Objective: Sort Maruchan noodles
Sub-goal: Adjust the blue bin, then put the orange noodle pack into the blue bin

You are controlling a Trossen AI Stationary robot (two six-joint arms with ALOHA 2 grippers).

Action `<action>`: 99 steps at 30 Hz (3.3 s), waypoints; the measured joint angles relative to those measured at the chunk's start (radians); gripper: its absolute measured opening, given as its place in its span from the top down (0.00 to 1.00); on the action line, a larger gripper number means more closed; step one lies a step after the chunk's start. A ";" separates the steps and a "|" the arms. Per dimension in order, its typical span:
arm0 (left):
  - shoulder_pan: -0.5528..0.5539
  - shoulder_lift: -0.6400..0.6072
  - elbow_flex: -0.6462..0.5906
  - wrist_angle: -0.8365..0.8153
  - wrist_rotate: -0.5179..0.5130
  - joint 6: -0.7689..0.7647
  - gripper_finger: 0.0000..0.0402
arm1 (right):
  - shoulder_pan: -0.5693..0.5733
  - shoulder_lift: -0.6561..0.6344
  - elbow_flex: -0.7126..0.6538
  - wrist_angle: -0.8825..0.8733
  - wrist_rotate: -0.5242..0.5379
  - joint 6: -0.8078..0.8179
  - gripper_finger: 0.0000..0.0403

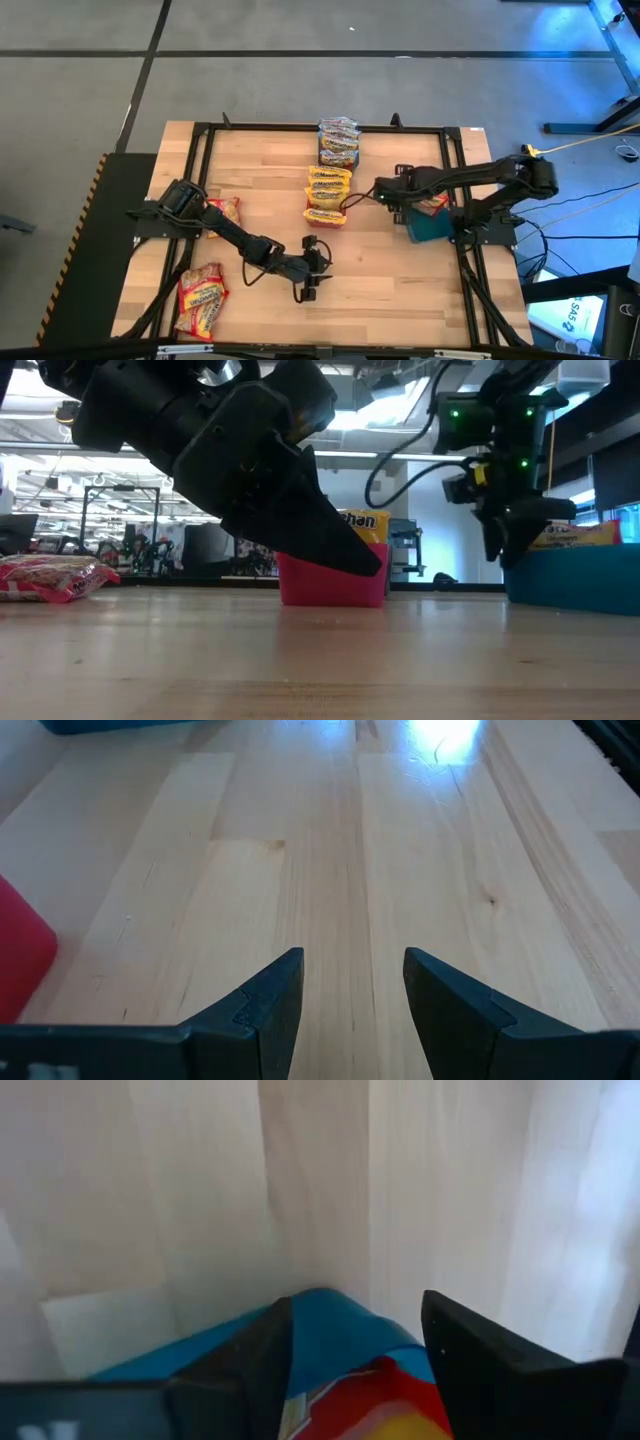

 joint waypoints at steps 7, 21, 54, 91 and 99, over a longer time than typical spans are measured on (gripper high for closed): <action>0.000 0.000 0.000 0.001 0.000 -0.005 0.58 | 0.000 0.001 0.017 -0.130 -0.007 0.207 0.54; -0.007 -0.197 0.000 -0.303 -0.005 -0.064 0.58 | 0.195 -0.117 0.204 -0.101 -0.156 0.342 0.54; 0.130 -0.575 -0.001 -1.861 0.063 -1.235 0.52 | 0.709 -0.183 -0.171 0.602 0.247 0.457 0.54; -0.105 -0.364 -0.124 -0.808 0.053 -0.345 0.52 | 0.709 -0.183 -0.171 0.637 0.129 0.467 0.54; -0.107 -0.241 -0.124 -0.460 0.029 -0.166 0.52 | 0.709 -0.182 -0.171 0.691 0.133 0.508 0.54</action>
